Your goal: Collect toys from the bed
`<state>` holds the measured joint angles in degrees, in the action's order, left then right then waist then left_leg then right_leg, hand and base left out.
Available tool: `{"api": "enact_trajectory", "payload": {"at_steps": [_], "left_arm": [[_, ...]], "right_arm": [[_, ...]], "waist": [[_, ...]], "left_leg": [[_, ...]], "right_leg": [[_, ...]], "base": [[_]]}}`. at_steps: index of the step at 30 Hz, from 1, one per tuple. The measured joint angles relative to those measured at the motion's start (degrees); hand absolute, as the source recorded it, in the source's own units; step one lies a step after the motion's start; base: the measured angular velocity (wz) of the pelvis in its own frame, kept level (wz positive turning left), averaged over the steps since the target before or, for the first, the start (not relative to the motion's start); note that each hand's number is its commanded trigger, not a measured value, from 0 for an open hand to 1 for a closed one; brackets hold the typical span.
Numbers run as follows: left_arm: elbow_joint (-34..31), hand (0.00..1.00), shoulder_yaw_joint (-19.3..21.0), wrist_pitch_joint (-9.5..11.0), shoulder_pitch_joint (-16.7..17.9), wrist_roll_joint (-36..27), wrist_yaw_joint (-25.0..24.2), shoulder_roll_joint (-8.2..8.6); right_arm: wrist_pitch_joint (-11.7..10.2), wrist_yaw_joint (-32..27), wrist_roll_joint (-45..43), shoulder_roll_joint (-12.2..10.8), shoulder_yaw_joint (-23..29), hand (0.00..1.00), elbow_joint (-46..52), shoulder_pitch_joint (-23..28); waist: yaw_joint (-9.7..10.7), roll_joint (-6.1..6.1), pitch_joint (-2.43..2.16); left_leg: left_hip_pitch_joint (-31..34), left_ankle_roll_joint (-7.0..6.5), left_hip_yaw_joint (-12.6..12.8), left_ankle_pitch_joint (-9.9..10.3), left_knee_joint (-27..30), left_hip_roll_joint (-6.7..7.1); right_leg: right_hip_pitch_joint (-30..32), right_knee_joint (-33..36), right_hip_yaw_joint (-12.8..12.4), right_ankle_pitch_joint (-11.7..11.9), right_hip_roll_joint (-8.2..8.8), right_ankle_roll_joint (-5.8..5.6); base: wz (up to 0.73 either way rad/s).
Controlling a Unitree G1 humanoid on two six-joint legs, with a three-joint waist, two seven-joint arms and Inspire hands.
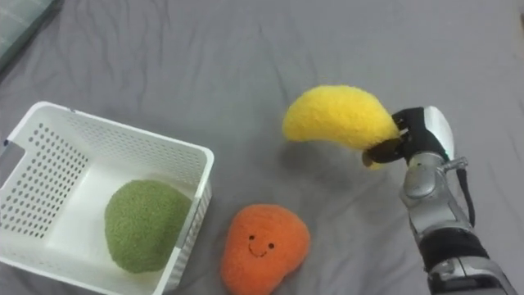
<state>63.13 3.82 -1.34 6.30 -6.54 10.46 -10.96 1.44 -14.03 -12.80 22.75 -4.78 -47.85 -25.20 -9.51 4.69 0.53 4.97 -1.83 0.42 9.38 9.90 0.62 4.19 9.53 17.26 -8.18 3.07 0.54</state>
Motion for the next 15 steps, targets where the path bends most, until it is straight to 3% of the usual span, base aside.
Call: {"api": "enact_trajectory", "payload": {"at_steps": [4, 8, 11, 15], "left_arm": [[0.05, 0.0, 0.59, -0.04, 1.49, -0.12, 0.17, 0.05], [-0.13, 0.0, 0.62, -0.76, 2.81, -0.17, 0.18, 0.55], [-0.26, 0.0, 0.5, -1.22, 3.35, -0.13, 0.15, 1.06], [-0.65, 0.0, 0.49, -1.15, 3.17, -0.22, 0.14, 1.13]], "right_arm": [[0.09, 0.62, -1.2, -0.08, 0.01, 1.0, 9.78, 4.77], [0.78, 2.3, -1.39, -1.05, 0.19, 1.0, 21.62, 10.03], [1.27, 3.03, -0.91, -1.23, 0.22, 1.0, 24.99, 10.57], [1.05, 3.65, -0.5, -2.01, 0.23, 1.0, 30.35, 10.58]], "waist": [[0.72, 0.31, -0.22], [1.47, -0.62, -0.81], [1.66, -1.37, -0.79], [1.93, -1.32, -0.81]], "left_leg": [[-2.56, -0.01, 0.97, 0.02, -0.41, -0.06], [-4.76, -0.05, 1.16, 0.1, -0.56, -0.13], [-6.24, -0.07, 1.17, 0.1, -0.85, -0.03], [-6.61, -0.03, 1.24, 0.04, -0.59, 0.0]], "right_leg": [[-1.98, 0.17, -0.76, 0.0, 0.01, -0.01], [-3.94, 0.31, -1.52, 0.33, -0.14, -0.1], [-5.34, 0.36, -1.86, 0.28, -0.1, -0.15], [-5.39, 0.47, -2.66, 0.18, -0.28, -0.15]], "base": [[-0.11], [-0.07], [-0.02], [-0.01]]}}
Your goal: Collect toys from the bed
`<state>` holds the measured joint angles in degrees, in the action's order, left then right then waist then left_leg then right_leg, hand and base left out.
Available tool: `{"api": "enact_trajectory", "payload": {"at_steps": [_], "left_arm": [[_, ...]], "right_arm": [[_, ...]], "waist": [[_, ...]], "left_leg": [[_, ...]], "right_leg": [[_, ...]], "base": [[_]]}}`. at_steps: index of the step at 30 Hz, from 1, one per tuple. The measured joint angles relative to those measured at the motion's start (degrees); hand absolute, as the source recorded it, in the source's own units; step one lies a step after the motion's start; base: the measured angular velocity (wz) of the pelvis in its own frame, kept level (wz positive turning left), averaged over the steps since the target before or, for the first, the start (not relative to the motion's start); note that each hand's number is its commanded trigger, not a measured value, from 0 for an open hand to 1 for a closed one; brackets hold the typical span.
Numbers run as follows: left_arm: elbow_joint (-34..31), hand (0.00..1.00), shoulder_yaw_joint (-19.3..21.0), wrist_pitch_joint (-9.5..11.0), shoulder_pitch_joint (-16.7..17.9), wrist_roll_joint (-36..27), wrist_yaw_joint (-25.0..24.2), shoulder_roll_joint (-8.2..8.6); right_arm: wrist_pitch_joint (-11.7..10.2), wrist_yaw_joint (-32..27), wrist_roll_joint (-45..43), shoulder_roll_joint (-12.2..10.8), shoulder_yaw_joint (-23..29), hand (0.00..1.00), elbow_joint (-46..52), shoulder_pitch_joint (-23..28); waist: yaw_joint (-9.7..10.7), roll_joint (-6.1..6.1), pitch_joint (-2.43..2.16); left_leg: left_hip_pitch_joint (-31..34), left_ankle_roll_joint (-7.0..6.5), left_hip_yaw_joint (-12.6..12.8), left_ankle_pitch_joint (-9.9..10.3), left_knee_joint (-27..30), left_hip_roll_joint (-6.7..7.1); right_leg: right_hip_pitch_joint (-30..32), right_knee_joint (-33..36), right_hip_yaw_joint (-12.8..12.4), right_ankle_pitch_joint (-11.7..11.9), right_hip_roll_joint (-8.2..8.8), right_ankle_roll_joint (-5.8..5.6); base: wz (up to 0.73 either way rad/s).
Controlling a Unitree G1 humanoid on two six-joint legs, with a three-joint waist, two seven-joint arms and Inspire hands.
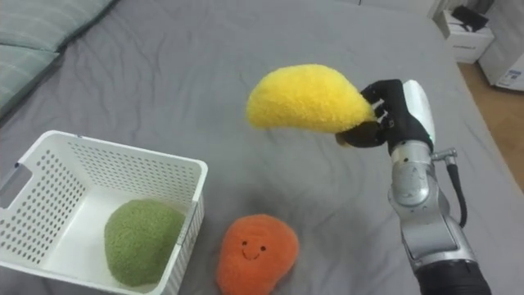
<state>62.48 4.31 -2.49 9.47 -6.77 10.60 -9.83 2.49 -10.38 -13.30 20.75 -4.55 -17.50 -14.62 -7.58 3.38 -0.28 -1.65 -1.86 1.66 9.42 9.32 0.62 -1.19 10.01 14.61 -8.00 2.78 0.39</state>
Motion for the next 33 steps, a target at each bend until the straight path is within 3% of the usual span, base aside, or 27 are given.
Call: {"api": "enact_trajectory", "payload": {"at_steps": [4, 8, 12, 20, 27, 33], "left_arm": [[-0.71, 0.0, -0.01, 0.05, -0.15, 0.09, 0.0, 0.17], [-0.71, 0.0, 0.02, 0.05, -0.25, 0.19, 0.02, 0.41], [-0.75, 0.0, -0.05, 0.05, -0.01, 0.17, 0.09, 0.6], [-0.58, 0.0, 0.0, 0.01, -0.2, 1.63, 0.21, 0.62], [-1.04, 0.0, 0.09, -0.15, -0.44, 8.67, 0.03, 1.16], [-1.03, 0.0, 0.07, -0.24, -0.29, 8.72, -0.05, 1.48]], "right_arm": [[0.17, 2.11, -0.37, -0.28, -0.01, 1.0, 3.67, 0.39], [0.06, 4.71, -0.67, -2.74, -0.02, 1.0, 10.14, 1.39], [0.16, 7.3, 0.03, -3.09, -0.65, 1.0, 11.52, 1.38], [1.48, 11.09, -4.42, -5.31, -2.4, 1.0, 15.0, 1.37], [3.45, 14.14, -9.49, -7.08, -8.33, 1.0, 19.64, 1.38], [3.88, 16.56, -9.32, -8.42, -12.04, 1.0, 19.82, 1.37]], "waist": [[0.07, 0.08, 0.03], [0.86, -0.17, 0.28], [0.04, -0.5, 0.62], [-1.43, -0.32, 0.68], [-5.11, 0.53, 0.66], [-7.0, 0.61, 0.79]], "left_leg": [[-0.1, -0.02, 0.17, 0.0, -0.25, 0.04], [-0.42, -0.03, -0.03, 0.02, -0.89, 0.01], [-0.9, -0.1, -0.06, 0.07, -1.68, -0.01], [-0.99, -0.15, -0.24, 0.12, -1.64, 0.04], [-1.01, -0.17, -0.54, 0.13, -1.64, 0.08], [-1.06, -0.17, -1.51, 0.12, -1.5, 0.15]], "right_leg": [[-0.14, -0.09, -0.14, 0.03, -0.04, -0.07], [-0.31, -0.3, -0.06, -0.03, -0.26, -0.17], [-0.62, -0.3, -0.05, -0.08, -0.29, -0.24], [-0.73, -0.23, 0.89, -0.12, 0.09, -0.3], [-0.81, -0.32, 1.2, -0.14, -0.18, -0.34], [-1.38, -0.4, 1.81, -0.13, -0.04, -0.34]], "base": [[0.0], [0.0], [0.0], [0.0], [0.02], [0.07]]}}
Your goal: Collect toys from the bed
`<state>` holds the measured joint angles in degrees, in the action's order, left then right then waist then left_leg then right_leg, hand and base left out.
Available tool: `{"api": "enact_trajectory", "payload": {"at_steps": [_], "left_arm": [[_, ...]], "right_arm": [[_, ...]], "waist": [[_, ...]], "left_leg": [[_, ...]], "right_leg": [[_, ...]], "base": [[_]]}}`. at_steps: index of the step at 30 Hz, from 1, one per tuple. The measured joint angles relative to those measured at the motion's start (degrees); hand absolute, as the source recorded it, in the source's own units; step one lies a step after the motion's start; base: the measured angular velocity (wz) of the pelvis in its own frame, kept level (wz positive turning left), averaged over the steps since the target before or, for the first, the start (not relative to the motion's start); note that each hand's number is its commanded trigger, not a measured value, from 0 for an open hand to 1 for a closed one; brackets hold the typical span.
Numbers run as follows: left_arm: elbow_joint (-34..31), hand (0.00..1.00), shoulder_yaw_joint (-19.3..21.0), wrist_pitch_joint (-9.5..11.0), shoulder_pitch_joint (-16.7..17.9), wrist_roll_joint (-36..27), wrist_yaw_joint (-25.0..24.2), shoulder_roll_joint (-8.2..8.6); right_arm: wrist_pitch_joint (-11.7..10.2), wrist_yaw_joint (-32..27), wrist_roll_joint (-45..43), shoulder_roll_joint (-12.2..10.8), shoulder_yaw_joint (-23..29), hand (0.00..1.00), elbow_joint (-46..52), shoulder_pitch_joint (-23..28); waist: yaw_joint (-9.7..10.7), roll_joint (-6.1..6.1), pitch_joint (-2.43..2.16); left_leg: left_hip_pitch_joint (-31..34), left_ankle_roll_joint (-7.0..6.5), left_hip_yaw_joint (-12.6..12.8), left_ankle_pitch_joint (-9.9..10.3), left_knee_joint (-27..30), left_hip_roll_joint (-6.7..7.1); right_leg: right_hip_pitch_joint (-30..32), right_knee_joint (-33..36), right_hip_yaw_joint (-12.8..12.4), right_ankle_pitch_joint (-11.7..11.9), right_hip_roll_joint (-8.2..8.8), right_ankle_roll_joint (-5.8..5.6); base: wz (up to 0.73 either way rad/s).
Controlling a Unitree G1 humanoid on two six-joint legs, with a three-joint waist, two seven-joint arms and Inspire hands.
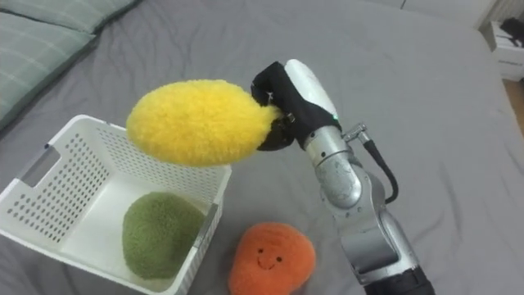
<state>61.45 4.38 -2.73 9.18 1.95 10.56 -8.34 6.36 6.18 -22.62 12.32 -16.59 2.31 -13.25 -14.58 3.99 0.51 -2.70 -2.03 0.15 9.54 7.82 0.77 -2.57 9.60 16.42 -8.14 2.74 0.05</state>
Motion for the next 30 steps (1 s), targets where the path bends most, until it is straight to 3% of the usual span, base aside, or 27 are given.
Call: {"api": "enact_trajectory", "payload": {"at_steps": [5, 8, 9, 10, 11, 12, 18, 22, 30], "left_arm": [[0.4, 0.0, -0.05, -0.9, -0.86, -0.02, 0.09, 0.26], [0.11, 0.0, -0.04, -1.12, -1.48, 1.06, 0.07, 0.67], [-0.19, 0.0, -0.03, -1.24, -1.53, 1.53, 0.0, 0.76], [-0.38, 0.0, -0.04, -1.44, -1.53, 1.62, -0.03, 0.76], [-0.94, 0.0, -0.06, -2.04, -1.61, 1.63, -0.11, 0.76], [-1.11, 0.0, -0.02, -2.39, -1.66, 2.08, -0.13, 0.73], [-2.48, 0.0, 0.02, -4.12, -1.63, 2.86, -0.04, 0.46], [-2.48, 0.0, 0.04, -5.68, -1.51, 4.1, -0.03, 0.41], [-3.03, 0.0, 0.05, -7.01, -0.68, 6.61, 0.03, 0.49]], "right_arm": [[0.94, 1.06, 0.05, -1.62, -1.69, 1.0, -0.08, -0.03], [1.36, 2.79, -0.39, -1.66, -3.69, 0.97, -0.08, -0.19], [1.63, 3.45, -0.47, -1.67, -4.53, 0.69, -0.08, -0.32], [1.93, 3.76, -0.45, -1.71, -5.02, 0.55, -0.08, -0.46], [2.6, 4.44, -0.45, -1.71, -5.78, 0.19, -0.1, -0.72], [3.26, 4.64, -0.82, -1.65, -7.0, 0.0, -0.52, -1.42], [4.63, 4.53, -2.56, -3.16, -9.26, 0.0, -3.86, -2.54], [6.29, 4.43, -2.67, -3.89, -9.25, 0.0, -5.59, -3.09], [6.28, 4.39, -3.0, -4.06, -9.25, 0.0, -5.98, -3.32]], "waist": [[-1.74, 0.27, 0.48], [-3.18, 0.54, 0.45], [-3.52, 0.58, 0.42], [-4.14, 0.6, 0.41], [-4.74, 0.63, 0.4], [-5.43, 0.65, 0.38], [-7.9, 1.13, 0.29], [-8.49, 1.91, 0.21], [-9.3, 2.31, 0.28]], "left_leg": [[0.12, 0.01, -0.64, 0.0, 0.08, 0.02], [0.59, 0.0, -0.93, 0.01, -0.01, 0.11], [0.72, 0.0, -1.14, 0.01, 0.03, 0.16], [0.75, 0.0, -1.17, 0.01, 0.04, 0.17], [0.82, 0.0, -1.19, 0.0, 0.08, 0.17], [0.95, 0.01, -1.21, -0.01, 0.1, 0.17], [1.62, 0.01, -2.15, -0.02, 0.81, 0.29], [2.33, 0.0, -3.07, -0.03, 1.04, 0.57], [2.32, -0.01, -3.57, -0.02, 1.54, 0.75]], "right_leg": [[-0.33, -0.04, 1.02, -0.01, 0.17, -0.01], [-0.19, -0.04, 1.05, -0.03, 0.11, -0.04], [-0.18, -0.04, 1.09, -0.06, 0.11, -0.09], [-0.15, -0.04, 1.12, -0.08, 0.1, -0.12], [-0.06, -0.05, 1.14, -0.08, 0.09, -0.12], [0.02, -0.03, 1.24, -0.08, 0.07, -0.12], [0.02, -0.09, 2.94, -0.12, 0.19, -0.18], [0.0, -0.52, 4.17, -0.13, 0.38, -0.19], [-0.37, -0.98, 4.56, -0.13, 0.41, -0.19]], "base": [[0.07], [0.07], [0.1], [0.05], [0.0], [0.0], [0.08], [0.13], [0.03]]}}
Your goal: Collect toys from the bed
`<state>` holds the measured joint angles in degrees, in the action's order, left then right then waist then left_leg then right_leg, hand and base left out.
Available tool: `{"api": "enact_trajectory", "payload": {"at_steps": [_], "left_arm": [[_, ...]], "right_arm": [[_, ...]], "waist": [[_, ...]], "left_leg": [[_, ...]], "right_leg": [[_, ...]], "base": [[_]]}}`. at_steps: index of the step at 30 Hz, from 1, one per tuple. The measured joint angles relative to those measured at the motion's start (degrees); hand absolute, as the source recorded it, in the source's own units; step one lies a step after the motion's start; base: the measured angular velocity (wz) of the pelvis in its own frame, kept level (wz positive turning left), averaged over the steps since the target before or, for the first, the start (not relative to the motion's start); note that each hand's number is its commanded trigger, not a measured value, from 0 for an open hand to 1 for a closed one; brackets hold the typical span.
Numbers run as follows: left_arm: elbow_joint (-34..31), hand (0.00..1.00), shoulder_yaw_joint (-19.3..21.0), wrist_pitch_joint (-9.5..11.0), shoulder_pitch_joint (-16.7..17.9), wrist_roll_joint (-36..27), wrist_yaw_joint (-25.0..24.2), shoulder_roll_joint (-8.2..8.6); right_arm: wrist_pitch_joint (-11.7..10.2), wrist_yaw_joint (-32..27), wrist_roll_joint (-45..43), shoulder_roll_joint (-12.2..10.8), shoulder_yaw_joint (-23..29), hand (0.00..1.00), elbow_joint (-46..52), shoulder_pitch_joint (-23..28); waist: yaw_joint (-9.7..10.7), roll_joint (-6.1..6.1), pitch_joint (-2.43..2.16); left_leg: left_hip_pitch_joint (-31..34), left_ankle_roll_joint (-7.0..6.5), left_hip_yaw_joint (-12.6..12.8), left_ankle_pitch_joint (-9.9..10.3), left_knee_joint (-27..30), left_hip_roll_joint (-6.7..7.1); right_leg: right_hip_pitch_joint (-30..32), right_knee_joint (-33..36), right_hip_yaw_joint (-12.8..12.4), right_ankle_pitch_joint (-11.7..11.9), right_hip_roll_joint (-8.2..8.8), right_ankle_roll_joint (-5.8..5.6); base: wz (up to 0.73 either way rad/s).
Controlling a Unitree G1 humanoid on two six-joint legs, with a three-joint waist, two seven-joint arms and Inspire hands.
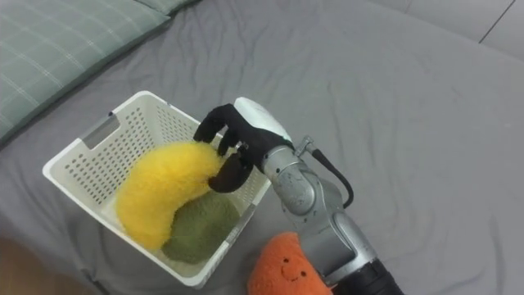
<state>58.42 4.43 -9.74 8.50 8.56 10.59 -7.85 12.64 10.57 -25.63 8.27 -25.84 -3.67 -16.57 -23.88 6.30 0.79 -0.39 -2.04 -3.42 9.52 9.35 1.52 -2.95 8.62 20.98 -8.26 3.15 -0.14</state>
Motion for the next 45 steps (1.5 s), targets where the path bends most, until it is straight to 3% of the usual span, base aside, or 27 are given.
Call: {"api": "enact_trajectory", "payload": {"at_steps": [6, 19, 28, 33, 38, 45], "left_arm": [[-0.78, 0.0, 0.01, 0.02, -0.29, 0.0, 0.08, 0.13], [-0.99, 0.0, 0.65, 0.56, -1.17, -0.02, 0.03, 0.29], [-0.92, 0.0, 2.21, 0.44, -0.56, -0.03, 0.01, 0.0], [-0.83, 0.0, 2.23, 0.48, -0.55, -0.01, 0.05, 0.24], [0.17, 0.0, 2.25, 0.65, -0.72, -0.24, 0.58, 0.47], [0.07, 0.0, 2.79, 1.14, 0.47, -0.25, 1.29, 0.51]], "right_arm": [[-0.02, -0.01, -0.07, -0.03, 0.01, 0.0, -0.01, 0.0], [-0.13, -0.14, 0.23, 0.03, 0.24, 0.0, 0.0, 0.0], [-0.31, -2.15, 1.11, 0.11, 0.24, 0.0, 0.0, 0.0], [-1.49, -3.58, 2.98, 0.55, 0.27, 0.0, -0.01, 0.0], [-2.3, -4.45, 8.79, 1.0, 0.98, 0.0, -0.02, 0.0], [-3.26, -7.04, 17.07, 1.69, 7.85, 0.0, -0.51, 1.29]], "waist": [[0.15, 0.29, 0.37], [0.31, 0.36, 0.44], [0.4, -0.35, 0.67], [0.48, -1.16, 0.47], [1.97, -1.49, 0.24], [5.14, -1.68, 0.28]], "left_leg": [[0.17, 0.0, 0.05, 0.01, -0.06, 0.0], [0.08, -0.01, 0.06, 0.01, -0.01, 0.01], [0.02, -0.01, 0.06, 0.01, 0.06, 0.03], [-0.26, -0.02, 0.29, 0.01, 0.04, 0.02], [-0.28, -0.04, 0.26, -0.01, 0.05, 0.03], [-1.13, -0.06, 1.74, 0.01, -0.33, -0.15]], "right_leg": [[0.03, 0.01, 0.0, 0.0, 0.02, 0.0], [0.01, 0.01, -0.32, 0.0, 0.02, 0.0], [-0.02, 0.02, -0.37, 0.0, 0.04, 0.0], [0.02, 0.04, -0.58, 0.0, 0.07, 0.0], [-0.04, 0.05, -0.57, 0.0, 0.1, 0.0], [-0.12, 0.17, -2.47, 0.01, -0.12, -0.01]], "base": [[0.0], [0.0], [0.0], [0.0], [0.0], [-0.1]]}}
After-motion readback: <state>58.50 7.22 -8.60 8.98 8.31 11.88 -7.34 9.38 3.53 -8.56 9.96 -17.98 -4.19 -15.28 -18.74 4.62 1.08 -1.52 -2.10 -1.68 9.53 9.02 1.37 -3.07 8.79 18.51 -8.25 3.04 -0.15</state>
